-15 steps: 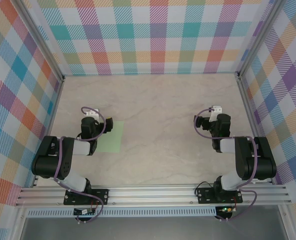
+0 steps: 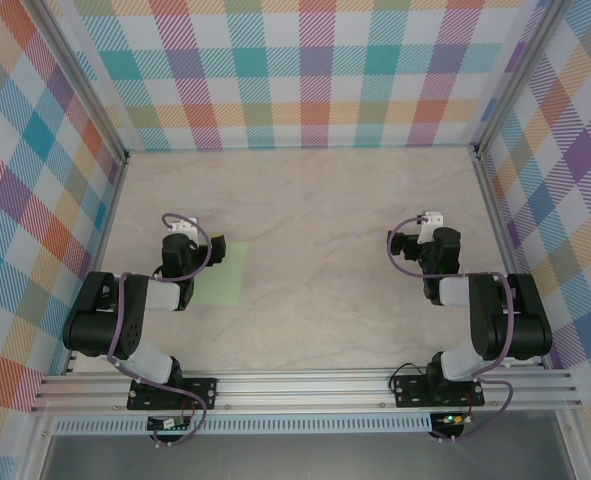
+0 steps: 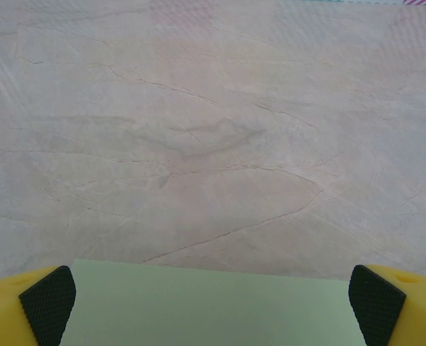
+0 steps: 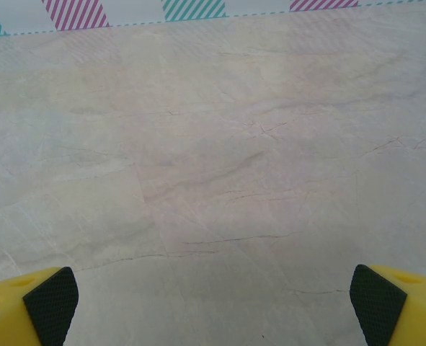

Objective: Fold a paper plane with a square sheet of paper (pick it up from the middle)
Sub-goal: Move a square sheet of paper to the center of the table.

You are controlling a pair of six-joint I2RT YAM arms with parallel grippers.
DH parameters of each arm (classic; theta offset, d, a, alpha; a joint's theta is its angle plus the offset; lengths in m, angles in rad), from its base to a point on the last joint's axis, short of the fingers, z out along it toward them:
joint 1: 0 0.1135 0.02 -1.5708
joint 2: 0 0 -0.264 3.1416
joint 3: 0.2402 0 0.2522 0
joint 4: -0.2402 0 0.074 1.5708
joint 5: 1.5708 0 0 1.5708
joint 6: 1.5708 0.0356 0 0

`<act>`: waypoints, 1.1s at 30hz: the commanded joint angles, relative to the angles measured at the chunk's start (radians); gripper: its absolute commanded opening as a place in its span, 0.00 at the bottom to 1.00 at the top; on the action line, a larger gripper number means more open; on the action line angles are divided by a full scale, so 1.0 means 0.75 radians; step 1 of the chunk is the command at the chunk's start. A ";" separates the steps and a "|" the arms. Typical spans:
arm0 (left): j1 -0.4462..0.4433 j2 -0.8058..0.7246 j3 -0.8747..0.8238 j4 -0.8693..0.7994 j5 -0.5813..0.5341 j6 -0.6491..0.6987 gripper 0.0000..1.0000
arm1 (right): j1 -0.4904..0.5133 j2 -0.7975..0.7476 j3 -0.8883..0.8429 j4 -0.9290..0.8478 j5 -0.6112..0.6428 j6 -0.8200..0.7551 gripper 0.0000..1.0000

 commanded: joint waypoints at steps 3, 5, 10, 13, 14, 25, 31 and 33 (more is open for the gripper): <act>0.012 0.003 0.025 0.000 0.013 0.012 1.00 | -0.004 0.004 0.024 0.008 -0.024 -0.013 1.00; 0.012 0.003 0.025 -0.001 0.014 0.012 1.00 | -0.004 0.004 0.024 0.007 -0.024 -0.014 1.00; 0.012 0.004 0.025 0.000 0.014 0.013 1.00 | -0.004 0.004 0.026 0.007 -0.024 -0.014 1.00; 0.012 0.003 0.026 0.000 0.014 0.012 1.00 | -0.005 0.005 0.026 0.005 -0.024 -0.014 1.00; 0.011 0.003 0.025 0.000 0.013 0.011 1.00 | -0.005 0.005 0.026 0.005 -0.024 -0.016 1.00; 0.012 0.004 0.026 -0.001 0.016 0.012 1.00 | -0.007 0.005 0.026 0.006 -0.028 -0.014 1.00; 0.020 0.003 0.027 -0.001 0.026 0.008 1.00 | -0.006 0.003 0.022 0.010 -0.028 -0.013 1.00; 0.019 0.000 0.020 0.008 0.031 0.010 1.00 | -0.005 -0.005 0.013 0.018 -0.054 -0.028 1.00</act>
